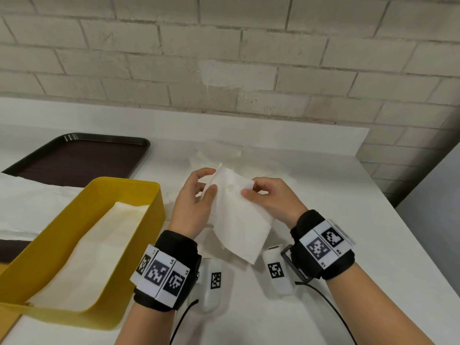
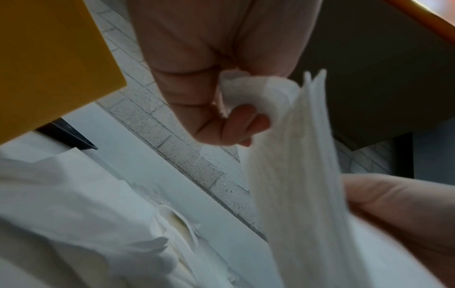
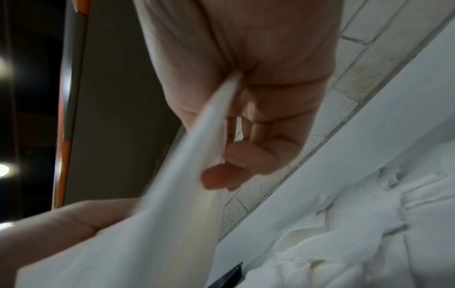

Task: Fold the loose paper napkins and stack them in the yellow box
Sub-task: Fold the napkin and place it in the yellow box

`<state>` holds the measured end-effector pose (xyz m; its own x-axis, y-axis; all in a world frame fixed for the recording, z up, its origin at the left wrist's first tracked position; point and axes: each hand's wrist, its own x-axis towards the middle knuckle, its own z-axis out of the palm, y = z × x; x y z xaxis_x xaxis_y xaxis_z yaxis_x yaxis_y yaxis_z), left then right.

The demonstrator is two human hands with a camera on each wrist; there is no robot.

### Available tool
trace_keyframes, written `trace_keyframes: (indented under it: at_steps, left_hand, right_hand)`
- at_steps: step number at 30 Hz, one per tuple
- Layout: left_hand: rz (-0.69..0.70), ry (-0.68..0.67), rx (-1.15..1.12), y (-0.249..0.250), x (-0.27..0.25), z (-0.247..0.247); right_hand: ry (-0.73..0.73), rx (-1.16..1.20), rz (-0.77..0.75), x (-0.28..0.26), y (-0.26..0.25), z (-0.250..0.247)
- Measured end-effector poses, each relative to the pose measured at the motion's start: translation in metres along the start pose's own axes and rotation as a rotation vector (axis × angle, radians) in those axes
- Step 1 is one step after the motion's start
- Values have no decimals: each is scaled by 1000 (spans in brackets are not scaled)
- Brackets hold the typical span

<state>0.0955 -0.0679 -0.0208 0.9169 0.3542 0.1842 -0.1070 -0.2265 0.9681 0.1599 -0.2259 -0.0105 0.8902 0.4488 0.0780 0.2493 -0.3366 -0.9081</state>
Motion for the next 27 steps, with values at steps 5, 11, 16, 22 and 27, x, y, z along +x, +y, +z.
trace_keyframes:
  at_steps: [5,11,16,22,27]
  left_hand:
    - [50,32,24,-2,-2,-3]
    - [107,2,117,-5,-2,3]
    - [143,-172,254,-7,-3,10]
    - [87,-392,293,-6,-6,10]
    - [103,-220,137,-7,-4,9]
  right_hand:
    - [114,-114,-46,6,1,2]
    - [139,10,-45,14,-6,3]
    - [112,163,115,20,-10,11]
    - [108,447,278,20,-9,17]
    - [-1,747,222,17,-13,8]
